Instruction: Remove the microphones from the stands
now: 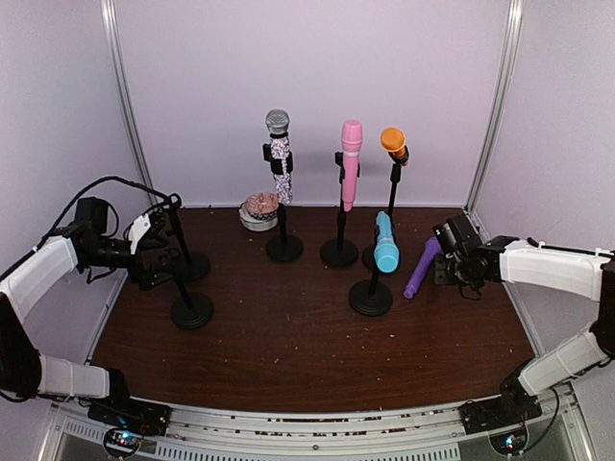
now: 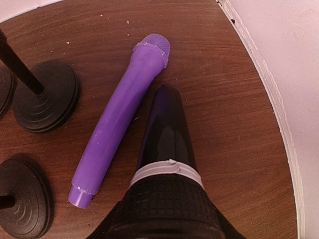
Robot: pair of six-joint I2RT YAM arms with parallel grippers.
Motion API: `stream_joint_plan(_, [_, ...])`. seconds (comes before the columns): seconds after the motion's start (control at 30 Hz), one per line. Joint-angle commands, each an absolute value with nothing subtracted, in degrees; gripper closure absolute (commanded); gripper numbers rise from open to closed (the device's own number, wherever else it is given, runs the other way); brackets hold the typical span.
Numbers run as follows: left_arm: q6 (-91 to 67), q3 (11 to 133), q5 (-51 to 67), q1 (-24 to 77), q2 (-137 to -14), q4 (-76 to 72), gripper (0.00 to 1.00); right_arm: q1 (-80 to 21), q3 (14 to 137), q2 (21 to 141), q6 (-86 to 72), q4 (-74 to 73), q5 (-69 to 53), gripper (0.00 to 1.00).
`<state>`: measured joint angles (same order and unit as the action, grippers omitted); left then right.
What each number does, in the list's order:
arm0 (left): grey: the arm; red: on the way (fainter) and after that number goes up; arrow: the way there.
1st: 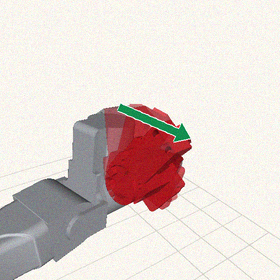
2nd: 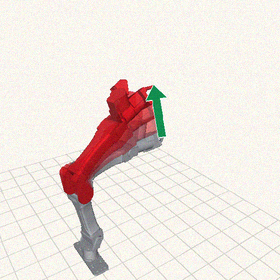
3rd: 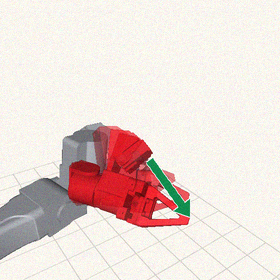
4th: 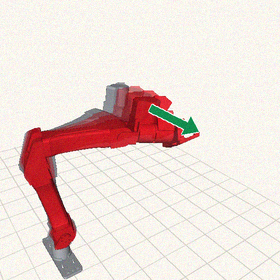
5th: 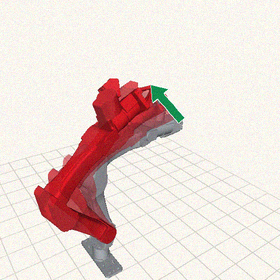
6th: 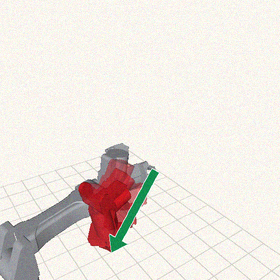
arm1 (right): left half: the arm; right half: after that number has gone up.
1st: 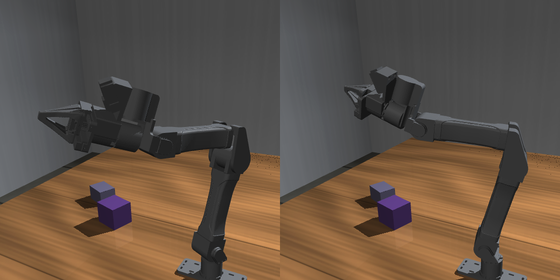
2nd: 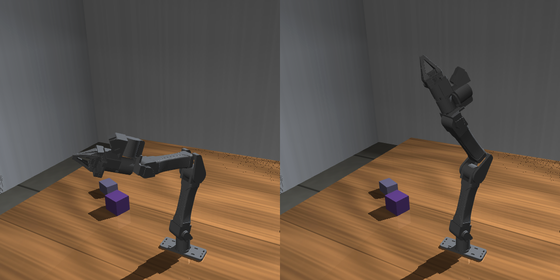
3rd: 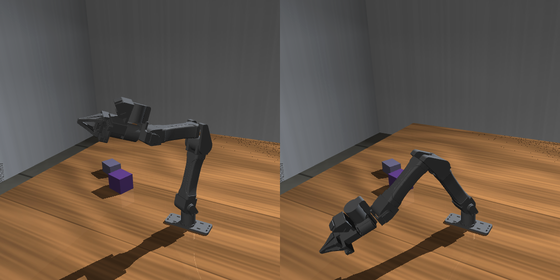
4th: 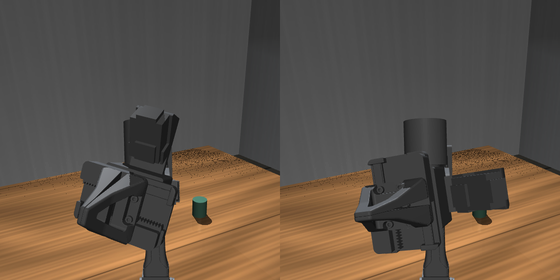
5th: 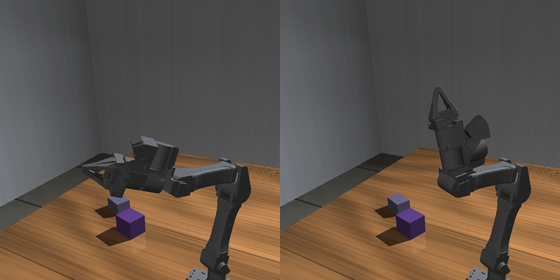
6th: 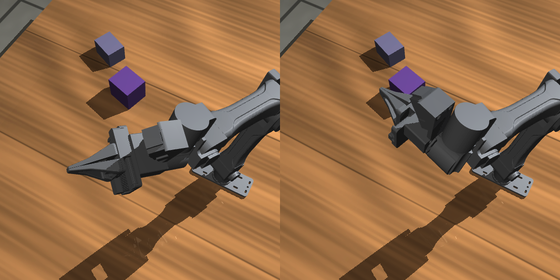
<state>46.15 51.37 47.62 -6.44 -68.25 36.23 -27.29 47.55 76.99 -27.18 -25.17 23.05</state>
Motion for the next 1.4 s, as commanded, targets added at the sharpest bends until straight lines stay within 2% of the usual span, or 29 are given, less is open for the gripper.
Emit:
stream_joint_plan(0.0, [41.2, 48.7, 45.5, -6.6, -63.1, 32.8, 0.03, -25.5, 50.2, 80.7, -26.3, -25.4, 20.1, 1.00])
stream_joint_plan(0.2, [40.5, 49.9, 44.2, -6.0, -66.0, 32.7, 0.12, -25.4, 50.0, 85.8, -28.9, -25.7, 20.1, 1.00])
stream_joint_plan(0.27, [40.5, 51.2, 44.0, -5.0, -67.6, 33.6, 0.16, -25.4, 49.2, 86.5, -29.4, -24.4, 20.1, 0.90])
stream_joint_plan(0.47, [41.9, 53.4, 40.1, 0.4, -72.4, 32.9, 0.25, -25.2, 49.6, 89.4, -31.0, -22.7, 18.9, 0.71])
stream_joint_plan(0.53, [42.9, 54.7, 39.2, 1.7, -74.6, 33.0, 0.33, -25.0, 49.9, 90.4, -31.6, -22.5, 18.8, 0.65])
stream_joint_plan(0.7, [45.5, 58.6, 38.4, 2.3, -78.9, 32.7, 0.62, -24.3, 50.8, 91.2, -33.0, -22.0, 19.0, 0.53])
stream_joint_plan(0.83, [49.0, 59.8, 37.7, 2.4, -79.3, 32.8, 0.69, -24.3, 50.4, 90.4, -33.8, -22.1, 18.5, 0.36])
stream_joint_plan(0.93, [50.8, 60.3, 35.9, 2.1, -79.4, 32.7, 0.81, -24.3, 49.6, 89.6, -33.8, -21.8, 18.5, 0.27])
stream_joint_plan(1.03, [52.3, 59.8, 35.6, 0.6, -79.1, 32.4, 0.82, -24.3, 48.5, 87.3, -34.3, -20.9, 17.7, 0.16])
stream_joint_plan(1.27, [53.5, 56.6, 30.8, -2.2, -76.0, 28.0, 0.80, -26.9, 47.9, 73.5, -32.4, -19.3, 14.5, 0.12])
stream_joint_plan(1.3, [53.3, 56.6, 30.5, -2.4, -75.5, 28.4, 0.76, -27.9, 48.4, 72.3, -32.2, -19.8, 14.2, 0.12])
stream_joint_plan(1.37, [52.7, 57.0, 30.5, -2.5, -74.7, 30.4, 0.58, -30.5, 48.8, 69.6, -31.3, -19.6, 13.8, 0.12])
